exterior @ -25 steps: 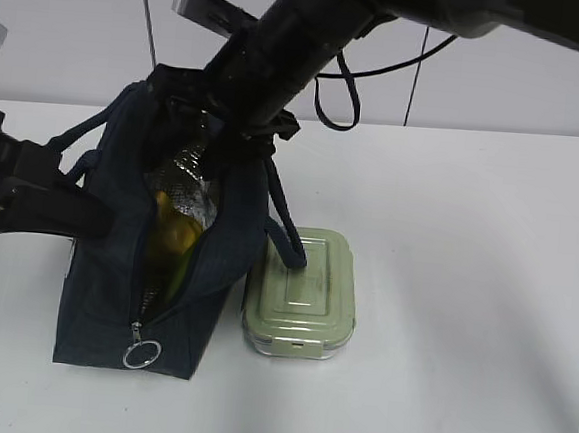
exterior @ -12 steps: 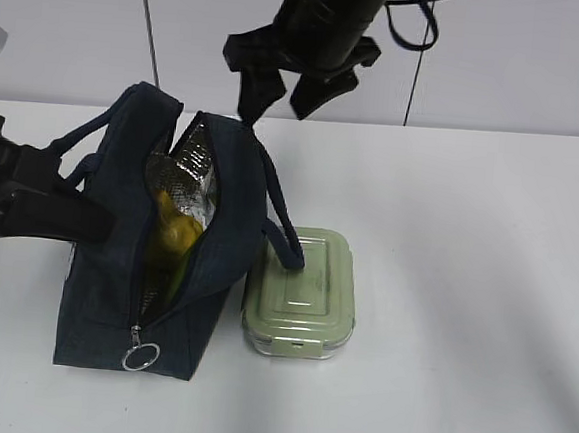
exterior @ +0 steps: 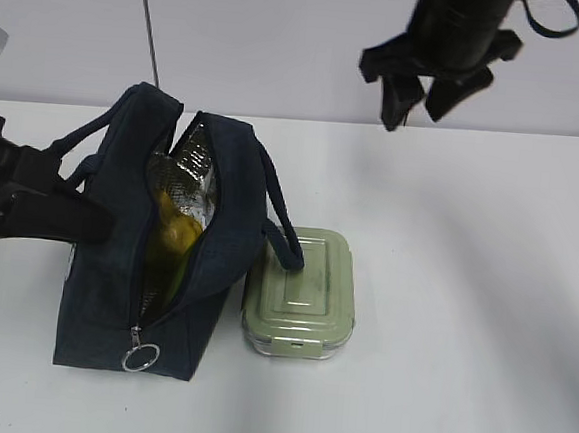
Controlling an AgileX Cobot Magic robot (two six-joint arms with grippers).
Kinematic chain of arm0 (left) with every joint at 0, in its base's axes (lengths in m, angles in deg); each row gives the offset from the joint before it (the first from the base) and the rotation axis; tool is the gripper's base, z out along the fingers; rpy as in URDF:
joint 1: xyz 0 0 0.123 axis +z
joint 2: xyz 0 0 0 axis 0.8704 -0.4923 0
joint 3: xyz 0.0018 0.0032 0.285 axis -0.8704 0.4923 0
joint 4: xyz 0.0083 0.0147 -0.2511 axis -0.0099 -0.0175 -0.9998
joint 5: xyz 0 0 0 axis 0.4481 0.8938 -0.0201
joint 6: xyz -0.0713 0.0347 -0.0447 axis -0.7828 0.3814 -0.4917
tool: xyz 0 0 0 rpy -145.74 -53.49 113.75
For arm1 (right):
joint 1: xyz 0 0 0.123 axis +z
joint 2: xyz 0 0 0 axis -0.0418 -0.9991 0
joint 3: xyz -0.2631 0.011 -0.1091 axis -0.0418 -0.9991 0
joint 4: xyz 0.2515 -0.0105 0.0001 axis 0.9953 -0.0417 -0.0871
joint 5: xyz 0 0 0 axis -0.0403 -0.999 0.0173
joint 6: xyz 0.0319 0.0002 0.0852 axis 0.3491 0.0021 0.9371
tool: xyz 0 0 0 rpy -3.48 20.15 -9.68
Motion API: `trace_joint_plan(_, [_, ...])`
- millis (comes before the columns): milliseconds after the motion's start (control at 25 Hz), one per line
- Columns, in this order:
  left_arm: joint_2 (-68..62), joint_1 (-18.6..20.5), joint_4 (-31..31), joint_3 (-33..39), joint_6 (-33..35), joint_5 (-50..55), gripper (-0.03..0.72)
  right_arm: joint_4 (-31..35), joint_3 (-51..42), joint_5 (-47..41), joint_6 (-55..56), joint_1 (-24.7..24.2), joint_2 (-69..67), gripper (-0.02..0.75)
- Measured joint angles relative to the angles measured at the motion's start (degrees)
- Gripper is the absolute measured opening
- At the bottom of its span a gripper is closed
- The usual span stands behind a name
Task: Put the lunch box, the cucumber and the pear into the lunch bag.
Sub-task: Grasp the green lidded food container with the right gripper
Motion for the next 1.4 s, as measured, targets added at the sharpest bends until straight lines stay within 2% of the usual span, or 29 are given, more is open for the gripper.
trace_joint_plan(160, [0.0, 0.0, -0.05, 0.0, 0.0, 0.05, -0.014, 6.31, -8.58, 0.0, -2.69, -6.06, 2.45, 0.417])
trace_joint_plan(440, [0.0, 0.0, -0.05, 0.0, 0.0, 0.05, -0.014, 23.59, -24.73, 0.89, -14.97, -12.89, 6.15, 0.398])
trace_joint_plan(680, [0.0, 0.0, -0.11, 0.0, 0.0, 0.05, -0.014, 39.06, -38.35, 2.05, -27.93, -14.2, 8.25, 0.396])
trace_joint_plan(880, [0.0, 0.0, -0.1, 0.0, 0.0, 0.05, -0.014, 52.45, -46.83, 7.43, -39.91, -14.2, 8.25, 0.396])
trace_joint_plan(1040, [0.0, 0.0, -0.1, 0.0, 0.0, 0.24, -0.014, 55.44, -47.95, 9.08, -42.61, -14.22, 8.25, 0.395])
trace_joint_plan(1320, [0.0, 0.0, -0.1, 0.0, 0.0, 0.24, -0.014, 56.4, -47.95, 11.33, -43.32, -14.22, 8.25, 0.397])
trace_joint_plan(1400, [0.0, 0.0, -0.1, 0.0, 0.0, 0.24, -0.014, 56.6, -47.95, 14.35, -45.0, -14.22, 8.25, 0.428])
